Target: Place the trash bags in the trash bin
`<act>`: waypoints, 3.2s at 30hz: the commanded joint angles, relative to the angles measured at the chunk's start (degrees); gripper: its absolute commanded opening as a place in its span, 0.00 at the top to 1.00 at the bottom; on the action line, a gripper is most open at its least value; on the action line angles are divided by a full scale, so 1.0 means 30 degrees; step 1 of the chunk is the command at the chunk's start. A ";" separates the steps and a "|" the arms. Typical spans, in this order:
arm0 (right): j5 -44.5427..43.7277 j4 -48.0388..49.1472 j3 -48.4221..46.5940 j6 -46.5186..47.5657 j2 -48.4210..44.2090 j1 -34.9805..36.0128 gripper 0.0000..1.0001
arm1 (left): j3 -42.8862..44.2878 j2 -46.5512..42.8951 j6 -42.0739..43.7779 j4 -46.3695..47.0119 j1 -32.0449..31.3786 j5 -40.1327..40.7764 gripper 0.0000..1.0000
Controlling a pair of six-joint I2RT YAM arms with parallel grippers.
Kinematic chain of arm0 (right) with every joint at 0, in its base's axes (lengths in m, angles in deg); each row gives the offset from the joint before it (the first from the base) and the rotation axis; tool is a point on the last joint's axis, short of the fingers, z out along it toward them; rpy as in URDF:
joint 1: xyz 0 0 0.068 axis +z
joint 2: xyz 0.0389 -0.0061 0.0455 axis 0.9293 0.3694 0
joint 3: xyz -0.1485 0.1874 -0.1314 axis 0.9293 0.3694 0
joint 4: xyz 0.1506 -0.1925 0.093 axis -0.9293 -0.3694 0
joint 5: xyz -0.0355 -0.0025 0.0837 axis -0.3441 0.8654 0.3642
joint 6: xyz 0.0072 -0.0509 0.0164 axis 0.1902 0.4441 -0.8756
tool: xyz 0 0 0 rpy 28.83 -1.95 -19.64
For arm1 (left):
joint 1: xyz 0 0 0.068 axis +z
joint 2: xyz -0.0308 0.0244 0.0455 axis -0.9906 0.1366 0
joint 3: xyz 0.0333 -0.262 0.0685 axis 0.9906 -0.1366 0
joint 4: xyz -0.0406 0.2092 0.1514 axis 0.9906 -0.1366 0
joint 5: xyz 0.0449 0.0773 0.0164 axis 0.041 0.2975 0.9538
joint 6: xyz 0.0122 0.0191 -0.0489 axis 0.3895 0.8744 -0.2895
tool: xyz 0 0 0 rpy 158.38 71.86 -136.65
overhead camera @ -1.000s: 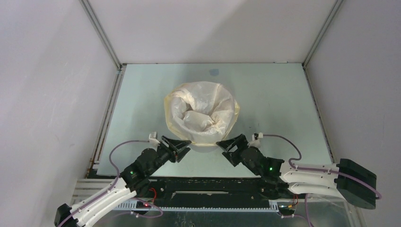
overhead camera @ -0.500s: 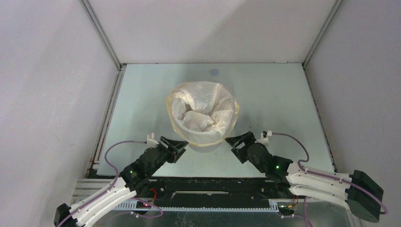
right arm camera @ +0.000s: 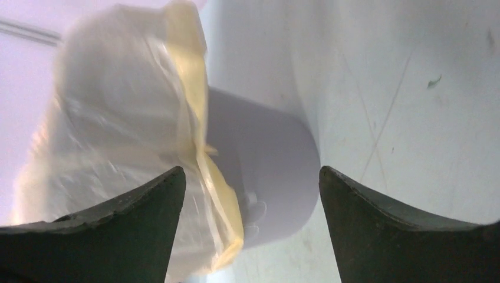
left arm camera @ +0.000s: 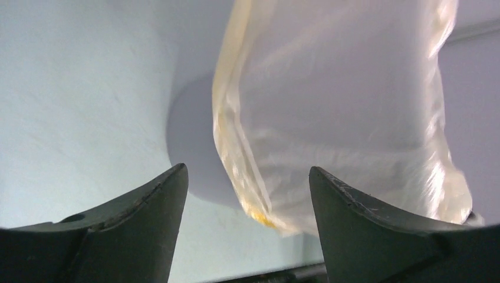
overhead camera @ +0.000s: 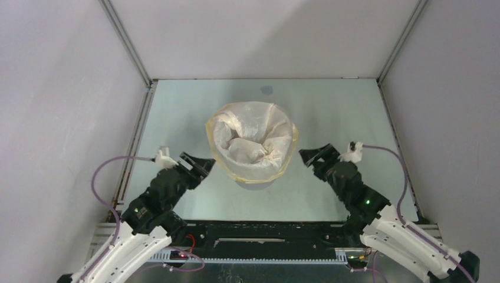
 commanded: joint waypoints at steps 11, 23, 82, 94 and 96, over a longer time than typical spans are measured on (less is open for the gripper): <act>1.8786 0.2797 -0.6905 0.8797 0.7719 -1.1947 0.32 | 0.3357 0.7926 0.7211 0.7116 1.3640 -1.5552 0.20; 2.1712 0.5460 -0.8131 0.8159 1.2553 -1.1881 0.48 | 0.3951 1.2758 0.7100 1.0899 1.3838 -1.6676 0.27; 0.8252 -0.5716 -1.5955 1.8435 0.9770 -0.6368 1.00 | -0.0272 1.7033 0.4966 1.9418 1.4501 -1.7180 0.76; 0.8145 -1.1767 -2.4115 2.4014 1.6655 0.1103 1.00 | -0.0270 1.6824 0.5333 1.8926 1.4487 -1.6821 0.80; 0.8499 -1.2701 -2.5154 2.4186 1.8286 0.1291 1.00 | -0.0299 1.6803 0.5402 1.8887 1.4487 -1.6830 0.82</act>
